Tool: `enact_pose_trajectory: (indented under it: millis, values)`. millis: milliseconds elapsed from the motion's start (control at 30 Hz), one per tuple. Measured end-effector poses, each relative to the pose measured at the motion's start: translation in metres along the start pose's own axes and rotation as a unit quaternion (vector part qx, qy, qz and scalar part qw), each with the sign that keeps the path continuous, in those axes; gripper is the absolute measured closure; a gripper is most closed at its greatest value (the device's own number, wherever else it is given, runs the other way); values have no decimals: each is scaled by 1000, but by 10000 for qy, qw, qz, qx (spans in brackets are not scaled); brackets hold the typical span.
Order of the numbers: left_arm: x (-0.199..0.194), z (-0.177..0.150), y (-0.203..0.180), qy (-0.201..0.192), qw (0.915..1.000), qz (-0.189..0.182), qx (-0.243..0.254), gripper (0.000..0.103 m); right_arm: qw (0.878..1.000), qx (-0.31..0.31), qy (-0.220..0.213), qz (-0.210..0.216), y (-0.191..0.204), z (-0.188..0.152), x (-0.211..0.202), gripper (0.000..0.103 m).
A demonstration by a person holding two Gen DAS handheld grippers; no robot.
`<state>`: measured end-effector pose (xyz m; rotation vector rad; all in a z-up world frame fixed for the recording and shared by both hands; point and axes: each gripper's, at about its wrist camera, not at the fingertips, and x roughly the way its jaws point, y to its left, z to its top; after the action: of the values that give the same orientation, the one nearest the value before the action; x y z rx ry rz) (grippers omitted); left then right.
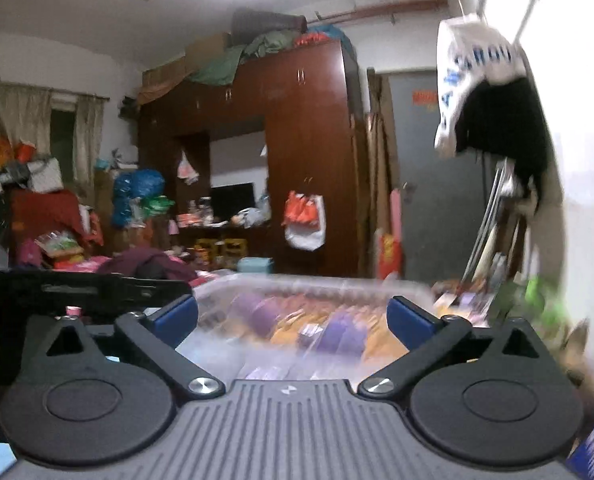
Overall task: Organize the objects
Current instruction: 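Carry both items over the white basket and open both grippers, then grasp pink floral box with right gripper while left grasps bagged blue-white packet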
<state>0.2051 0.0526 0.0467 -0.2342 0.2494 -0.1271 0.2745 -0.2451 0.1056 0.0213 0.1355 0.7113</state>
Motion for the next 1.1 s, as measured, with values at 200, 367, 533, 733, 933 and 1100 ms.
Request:
enact_pose_trajectory:
  millis: [200, 367, 533, 733, 933, 1100]
  values:
    - [-66, -97, -9, 101, 9997, -108, 208, 6, 9958, 291, 730, 468, 24, -64, -22, 0]
    - [-87, -130, -14, 216, 9990, -372, 156, 6, 9924, -88, 1125, 499, 35, -70, -4, 0]
    - [-79, -137, -26, 384, 9979, -318, 405, 6, 9876, 145, 1452, 573, 28, -65, 9, 6]
    - [-76, -148, -27, 376, 9983, -288, 331, 6, 9892, 328, 1221, 735, 28, -81, -7, 47]
    - [-76, -151, -32, 380, 9978, -166, 518, 6, 9898, 322, 1095, 855, 29, -81, -10, 23]
    - [-76, -154, -39, 341, 9968, -25, 724, 6, 9902, 500, 1027, 808, 38, -69, -8, 0]
